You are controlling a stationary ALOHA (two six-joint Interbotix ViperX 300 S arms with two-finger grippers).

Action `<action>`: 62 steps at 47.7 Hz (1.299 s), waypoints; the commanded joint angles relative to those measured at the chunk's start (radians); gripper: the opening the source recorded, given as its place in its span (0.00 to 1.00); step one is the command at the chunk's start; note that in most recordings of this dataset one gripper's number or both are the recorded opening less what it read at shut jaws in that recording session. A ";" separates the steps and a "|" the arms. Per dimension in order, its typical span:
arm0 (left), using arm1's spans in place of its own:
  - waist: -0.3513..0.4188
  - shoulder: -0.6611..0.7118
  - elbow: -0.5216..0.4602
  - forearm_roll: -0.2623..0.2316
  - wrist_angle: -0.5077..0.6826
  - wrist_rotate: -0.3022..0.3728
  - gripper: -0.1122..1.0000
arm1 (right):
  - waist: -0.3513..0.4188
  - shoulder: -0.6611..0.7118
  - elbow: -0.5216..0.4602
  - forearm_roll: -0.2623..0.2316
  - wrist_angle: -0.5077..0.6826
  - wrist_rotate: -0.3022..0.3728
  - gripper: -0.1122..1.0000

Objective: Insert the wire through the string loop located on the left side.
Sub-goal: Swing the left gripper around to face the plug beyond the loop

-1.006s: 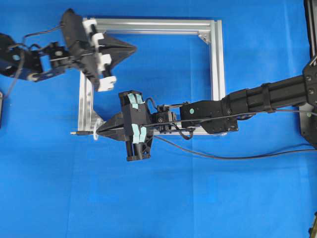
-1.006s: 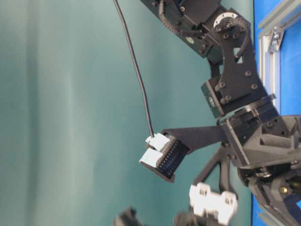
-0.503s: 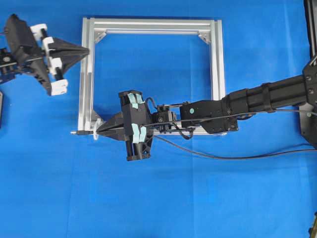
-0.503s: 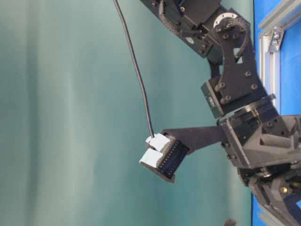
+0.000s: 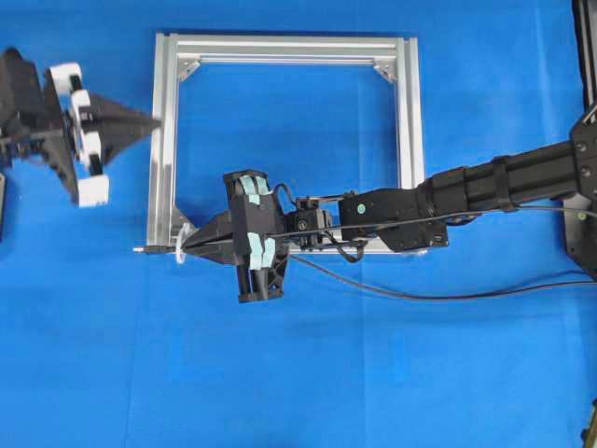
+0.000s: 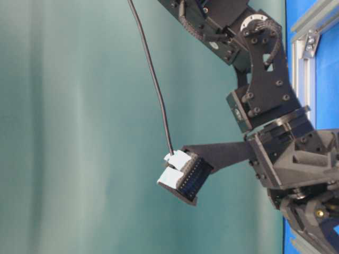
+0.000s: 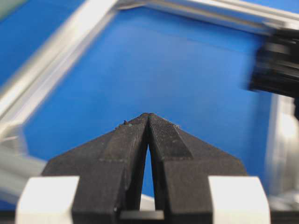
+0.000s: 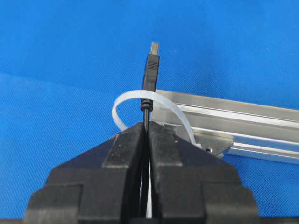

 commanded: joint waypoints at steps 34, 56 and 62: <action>-0.331 -0.054 0.002 0.015 0.021 0.014 0.10 | -0.003 -0.018 -0.014 0.000 -0.009 0.002 0.10; -0.342 -0.061 0.002 0.020 0.028 0.002 0.21 | -0.003 -0.020 -0.012 0.000 -0.009 0.002 0.10; -0.347 -0.061 -0.003 0.020 0.049 0.002 0.55 | -0.003 -0.020 -0.012 0.000 -0.011 0.002 0.10</action>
